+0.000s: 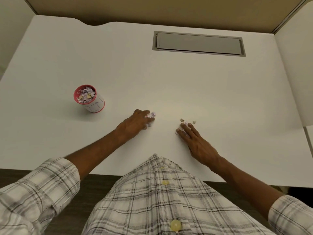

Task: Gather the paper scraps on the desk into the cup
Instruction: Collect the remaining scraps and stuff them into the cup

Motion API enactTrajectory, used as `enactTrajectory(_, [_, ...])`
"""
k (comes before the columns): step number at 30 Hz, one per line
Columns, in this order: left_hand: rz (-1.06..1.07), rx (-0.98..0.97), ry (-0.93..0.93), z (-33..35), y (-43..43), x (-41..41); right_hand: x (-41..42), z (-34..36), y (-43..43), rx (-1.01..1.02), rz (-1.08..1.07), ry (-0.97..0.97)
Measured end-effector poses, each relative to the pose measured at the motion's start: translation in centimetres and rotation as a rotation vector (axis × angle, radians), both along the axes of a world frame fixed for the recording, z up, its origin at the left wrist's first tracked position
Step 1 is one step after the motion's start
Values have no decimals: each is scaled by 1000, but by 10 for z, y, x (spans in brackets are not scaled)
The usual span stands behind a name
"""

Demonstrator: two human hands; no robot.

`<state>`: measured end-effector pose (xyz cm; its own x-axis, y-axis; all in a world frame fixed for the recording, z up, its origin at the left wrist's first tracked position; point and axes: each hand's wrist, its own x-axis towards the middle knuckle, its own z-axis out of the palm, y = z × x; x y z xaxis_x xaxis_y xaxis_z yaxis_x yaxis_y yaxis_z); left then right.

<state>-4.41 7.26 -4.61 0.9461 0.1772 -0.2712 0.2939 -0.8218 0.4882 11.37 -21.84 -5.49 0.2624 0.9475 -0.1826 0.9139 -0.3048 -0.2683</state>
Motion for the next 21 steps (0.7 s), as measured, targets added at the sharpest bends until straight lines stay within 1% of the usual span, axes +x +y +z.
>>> enactTrajectory(1, [56, -15, -15, -3, 1, 0, 0, 1, 0, 7, -14, 2])
enactTrajectory(2, [33, 34, -18, -5, 4, -2, 0, 2, 1, 14, -21, -8])
enactTrajectory(3, [58, 60, -12, -6, 5, -3, -1, 3, 2, 17, -21, -24])
enactTrajectory(4, [19, 110, -22, -9, 7, -5, -2, 3, 4, 19, -17, -36])
enactTrajectory(6, [-2, 94, -11, -12, 8, -10, -3, 2, 8, 13, -25, -40])
enactTrajectory(7, [25, 50, -20, -10, 7, -9, -2, 2, 10, 2, -42, -34])
enactTrajectory(8, [29, 46, -22, -7, 5, -10, -1, 2, 12, -10, -60, -26])
enactTrajectory(9, [90, -30, -12, -4, 3, -9, -1, 2, 14, -12, -70, -18])
enactTrajectory(11, [120, -38, -33, 1, -1, -6, 2, 2, 19, 9, -68, -31])
enactTrajectory(14, [115, 60, -37, 7, -5, -3, 4, 6, 27, 31, -68, -57])
enactTrajectory(17, [58, 190, -88, 7, -4, -1, 6, 9, 33, 42, -56, -76])
enactTrajectory(19, [48, 185, -108, 9, 1, 1, 7, 10, 36, 46, -60, -76])
enactTrajectory(21, [65, 125, -138, 12, 4, 3, 8, 10, 37, 64, -77, -77])
